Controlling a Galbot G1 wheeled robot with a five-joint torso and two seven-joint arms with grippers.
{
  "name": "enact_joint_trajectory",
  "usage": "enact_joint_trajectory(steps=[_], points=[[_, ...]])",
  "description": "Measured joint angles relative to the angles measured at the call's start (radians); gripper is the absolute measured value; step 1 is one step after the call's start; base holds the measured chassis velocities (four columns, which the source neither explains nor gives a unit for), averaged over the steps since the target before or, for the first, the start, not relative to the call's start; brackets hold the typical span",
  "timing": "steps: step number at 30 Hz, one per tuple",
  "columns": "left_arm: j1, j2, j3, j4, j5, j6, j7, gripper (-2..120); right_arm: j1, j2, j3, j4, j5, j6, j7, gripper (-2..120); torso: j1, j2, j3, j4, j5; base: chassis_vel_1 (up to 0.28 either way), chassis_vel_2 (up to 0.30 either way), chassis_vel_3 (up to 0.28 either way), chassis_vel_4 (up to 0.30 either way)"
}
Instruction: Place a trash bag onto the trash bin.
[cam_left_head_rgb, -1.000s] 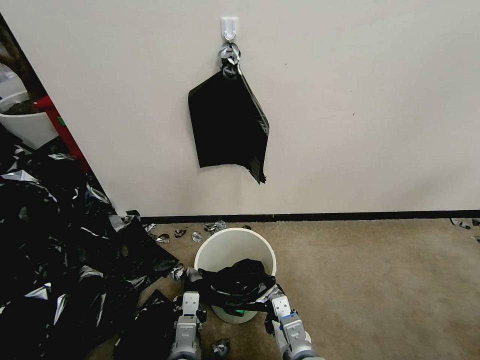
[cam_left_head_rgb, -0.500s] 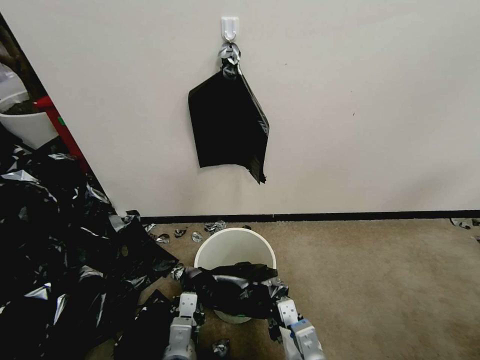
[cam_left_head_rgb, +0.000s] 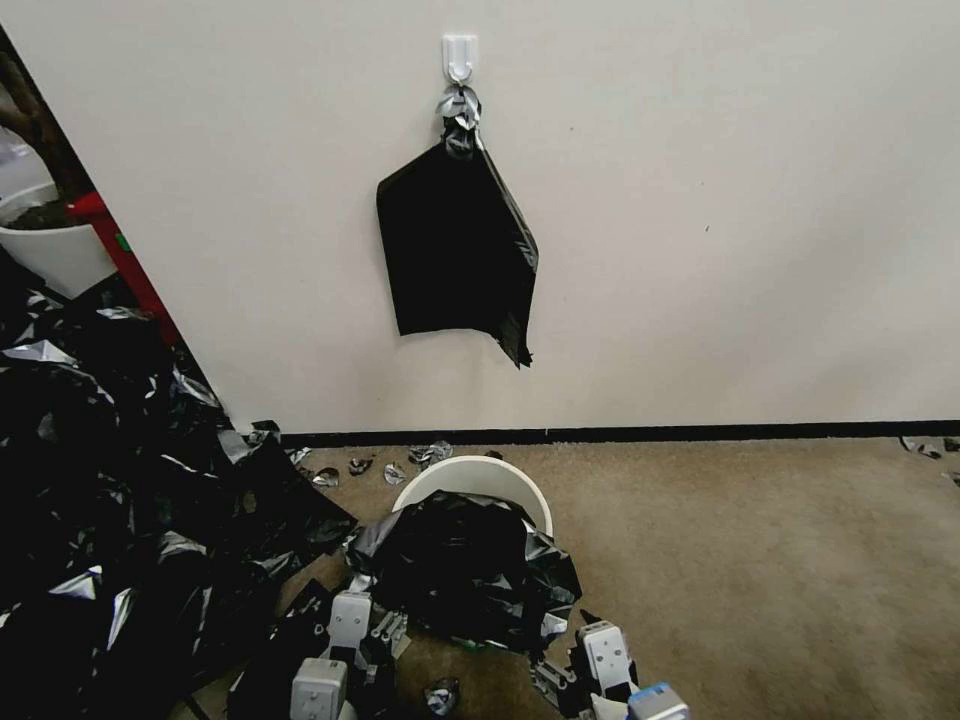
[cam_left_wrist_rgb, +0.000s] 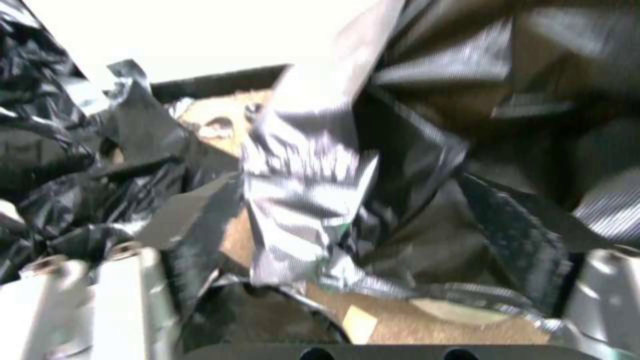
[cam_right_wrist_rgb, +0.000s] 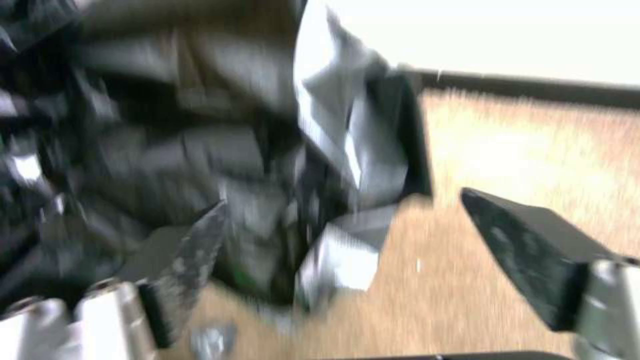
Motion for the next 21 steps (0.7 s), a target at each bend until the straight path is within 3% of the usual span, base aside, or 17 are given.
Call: enact_joint_trajectory(steps=[2, 7, 11, 12, 13, 17, 18, 21], points=[[0.009, -0.005, -0.004, -0.016, 0.029, -0.024, 0.000, 97, 0.001, 0.010, 0.020, 0.035, -0.028, 0.036, -0.010, 99, 0.000, 0.000, 0.000, 0.0000, -0.0001, 0.000, 0.000, 0.000, 0.000], [0.014, -0.021, -0.020, -0.046, 0.077, -0.068, 0.003, 99, 0.063, 0.042, 0.056, 0.083, -0.014, 0.056, -0.031, 100, 0.000, 0.000, 0.000, 0.0000, -0.0001, 0.000, 0.000, 0.000, 0.000], [-0.012, -0.043, -0.042, -0.076, 0.096, -0.096, 0.020, 100, 0.209, 0.076, 0.088, 0.061, 0.123, 0.007, -0.048, 100, 0.000, 0.000, 0.000, -0.0001, 0.0000, 0.000, 0.000, 0.000, 0.000], [-0.039, -0.062, -0.053, -0.088, 0.106, -0.103, 0.027, 100, 0.299, 0.090, 0.113, 0.022, 0.225, -0.040, -0.069, 100, 0.000, 0.000, 0.000, 0.0000, 0.0003, 0.000, 0.000, 0.000, 0.000], [-0.039, -0.062, -0.053, -0.088, 0.106, -0.103, 0.027, 100, 0.299, 0.090, 0.113, 0.022, 0.225, -0.040, -0.069, 100, 0.000, 0.000, 0.000, 0.0000, 0.0003, 0.000, 0.000, 0.000, 0.000], [-0.138, -0.126, -0.107, -0.099, 0.110, -0.100, 0.040, 100, 0.589, 0.116, 0.132, -0.188, 0.498, -0.202, -0.202, 100, 0.000, 0.000, 0.000, 0.0002, -0.0001, 0.000, 0.000, 0.000, 0.000], [-0.138, -0.126, -0.107, -0.099, 0.110, -0.100, 0.040, 100, 0.589, 0.116, 0.132, -0.188, 0.498, -0.202, -0.202, 100, 0.000, 0.000, 0.000, 0.0002, -0.0001, 0.000, 0.000, 0.000, 0.000], [-0.178, -0.150, -0.172, -0.092, 0.101, -0.093, 0.044, 100, 0.732, 0.134, 0.107, -0.355, 0.552, -0.283, -0.302, 100, 0.000, 0.000, 0.000, 0.0003, -0.0002, 0.000, 0.000, 0.000, 0.000]])
